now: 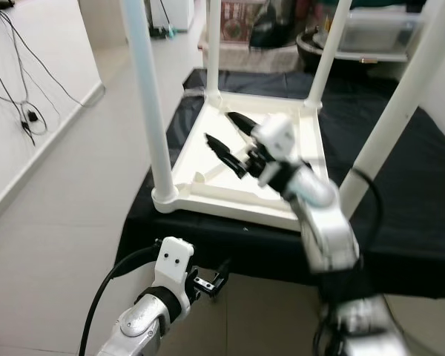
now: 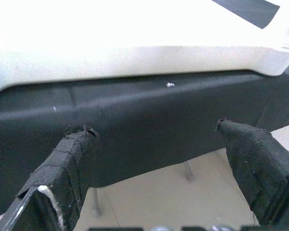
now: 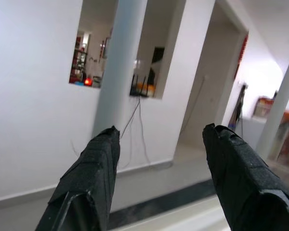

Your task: Building children table

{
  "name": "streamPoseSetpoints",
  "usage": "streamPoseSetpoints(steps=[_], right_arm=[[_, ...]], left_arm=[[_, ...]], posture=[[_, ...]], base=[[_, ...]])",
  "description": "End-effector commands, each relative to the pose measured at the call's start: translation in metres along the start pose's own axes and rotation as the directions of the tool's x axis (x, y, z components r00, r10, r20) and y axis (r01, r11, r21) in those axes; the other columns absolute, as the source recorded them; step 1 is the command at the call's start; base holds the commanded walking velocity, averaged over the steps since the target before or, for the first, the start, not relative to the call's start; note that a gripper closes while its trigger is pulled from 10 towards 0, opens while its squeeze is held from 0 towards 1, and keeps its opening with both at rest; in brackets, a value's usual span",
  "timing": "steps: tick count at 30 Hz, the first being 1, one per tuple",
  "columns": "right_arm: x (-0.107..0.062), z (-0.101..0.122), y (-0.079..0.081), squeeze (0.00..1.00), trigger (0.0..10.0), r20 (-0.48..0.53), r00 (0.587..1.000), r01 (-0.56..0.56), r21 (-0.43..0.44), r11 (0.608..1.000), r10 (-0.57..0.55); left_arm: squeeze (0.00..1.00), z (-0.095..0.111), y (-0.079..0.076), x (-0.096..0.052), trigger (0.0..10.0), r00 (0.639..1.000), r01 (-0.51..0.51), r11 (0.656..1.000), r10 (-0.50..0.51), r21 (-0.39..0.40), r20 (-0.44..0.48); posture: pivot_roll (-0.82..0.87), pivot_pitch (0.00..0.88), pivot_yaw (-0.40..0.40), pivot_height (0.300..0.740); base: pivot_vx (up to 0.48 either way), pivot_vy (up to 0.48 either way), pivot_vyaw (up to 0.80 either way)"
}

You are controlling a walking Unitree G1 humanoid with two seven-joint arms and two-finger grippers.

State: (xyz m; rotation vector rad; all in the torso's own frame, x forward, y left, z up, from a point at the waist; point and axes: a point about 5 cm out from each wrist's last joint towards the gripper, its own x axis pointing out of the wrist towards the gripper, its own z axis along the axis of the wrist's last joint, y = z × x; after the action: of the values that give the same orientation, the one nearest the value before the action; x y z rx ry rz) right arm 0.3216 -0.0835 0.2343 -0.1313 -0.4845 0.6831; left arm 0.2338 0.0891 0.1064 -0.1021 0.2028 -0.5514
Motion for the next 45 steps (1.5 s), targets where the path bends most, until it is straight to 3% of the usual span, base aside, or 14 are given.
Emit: streamPoseSetpoints(steps=[1,2,5,6,7,8,9,11,13,15,20,27,33,45], right_arm=[[0.0,0.008,-0.006,0.0,10.0,0.022,0.999,0.03,-0.013,0.999,-0.029],[-0.013,-0.001,-0.003,0.0,10.0,0.009,0.995,0.095,0.013,0.995,-0.095],[-0.013,-0.001,-0.003,0.0,10.0,0.009,0.995,0.095,0.013,0.995,-0.095],[-0.037,-0.018,0.002,0.0,10.0,-0.067,0.984,0.167,0.026,0.986,-0.165],[-0.037,-0.018,0.002,0.0,10.0,-0.067,0.984,0.167,0.026,0.986,-0.165],[-0.063,-0.038,0.01,0.0,10.0,-0.17,0.958,0.238,0.033,0.971,-0.229],[-0.063,-0.038,0.01,0.0,10.0,-0.17,0.958,0.238,0.033,0.971,-0.229],[-0.101,-0.06,0.022,0.0,10.0,-0.327,0.896,0.326,0.028,0.945,-0.3],[-0.101,-0.06,0.022,0.0,10.0,-0.327,0.896,0.326,0.028,0.945,-0.3],[-0.112,-0.063,0.027,0.0,10.0,-0.369,0.873,0.357,0.036,0.933,-0.32],[-0.112,-0.062,0.03,0.0,10.0,-0.373,0.871,0.357,0.034,0.933,-0.32],[-0.121,-0.064,0.026,0.0,10.0,-0.42,0.815,0.45,0.024,0.893,-0.4],[-0.127,-0.066,0.018,0.0,10.0,-0.446,0.767,0.519,0.008,0.855,-0.462],[-0.129,-0.064,0.015,0.0,10.0,-0.441,0.772,0.507,-0.006,0.862,-0.457]], left_arm=[[0.0,-0.003,0.002,0.0,10.0,1.0,-0.006,1.0,0.006,0.004,-0.007],[0.0,-0.003,0.003,0.001,10.0,1.0,-0.014,1.0,0.014,0.015,-0.003],[0.0,-0.003,0.003,0.001,10.0,1.0,-0.014,1.0,0.014,0.015,-0.003],[0.0,-0.003,0.004,0.001,10.0,1.0,-0.031,0.999,0.031,0.029,0.001],[0.0,-0.003,0.004,0.001,10.0,1.0,-0.031,0.999,0.031,0.029,0.001],[0.0,-0.003,0.007,0.002,10.0,0.999,-0.05,0.998,0.049,0.043,0.005],[0.0,-0.003,0.007,0.002,10.0,0.999,-0.05,0.998,0.049,0.043,0.005],[0.0,-0.003,0.01,0.002,10.0,0.997,-0.072,0.995,0.072,0.07,0.009],[0.0,-0.003,0.01,0.002,10.0,0.997,-0.072,0.995,0.072,0.07,0.009],[0.0,-0.003,0.01,0.003,10.0,0.997,-0.077,0.993,0.076,0.094,0.011],[0.0,-0.004,0.011,0.003,10.0,0.996,-0.085,0.992,0.084,0.097,0.015],[0.0,0.001,0.014,0.0,10.0,0.99,-0.133,0.981,0.126,0.141,0.057],[0.0,0.001,0.014,0.0,10.0,0.989,-0.14,0.977,0.132,0.163,0.061],[0.0,-0.002,0.014,0.002,10.0,0.991,-0.136,0.981,0.131,0.138,0.039]], posture=[[0.0,0.021,-0.022,0.74],[0.0,0.012,-0.025,0.74],[0.0,0.012,-0.025,0.74],[0.0,0.005,-0.026,0.74],[0.0,0.005,-0.026,0.74],[0.0,0.0,-0.022,0.74],[0.0,0.0,-0.022,0.74],[0.0,0.0,-0.022,0.74],[0.0,0.0,-0.022,0.74],[0.0,0.0,-0.021,0.74],[0.0,0.0,-0.021,0.74],[0.01,0.0,-0.022,0.74],[0.01,0.0,-0.02,0.74],[0.01,0.0,-0.018,0.74]], base=[[0.0,0.0,0.0],[0.0,0.0,0.0],[0.0,0.0,0.0],[0.0,0.0,0.0],[0.0,0.0,0.0],[0.0,0.0,0.0],[0.0,0.0,0.0],[0.0,0.0,-0.29],[0.0,0.0,-0.58],[0.0,0.0,-0.39],[0.0,0.0,0.0],[0.0,0.0,0.0],[0.0,-0.405,0.0],[0.0,-0.36,0.0]])
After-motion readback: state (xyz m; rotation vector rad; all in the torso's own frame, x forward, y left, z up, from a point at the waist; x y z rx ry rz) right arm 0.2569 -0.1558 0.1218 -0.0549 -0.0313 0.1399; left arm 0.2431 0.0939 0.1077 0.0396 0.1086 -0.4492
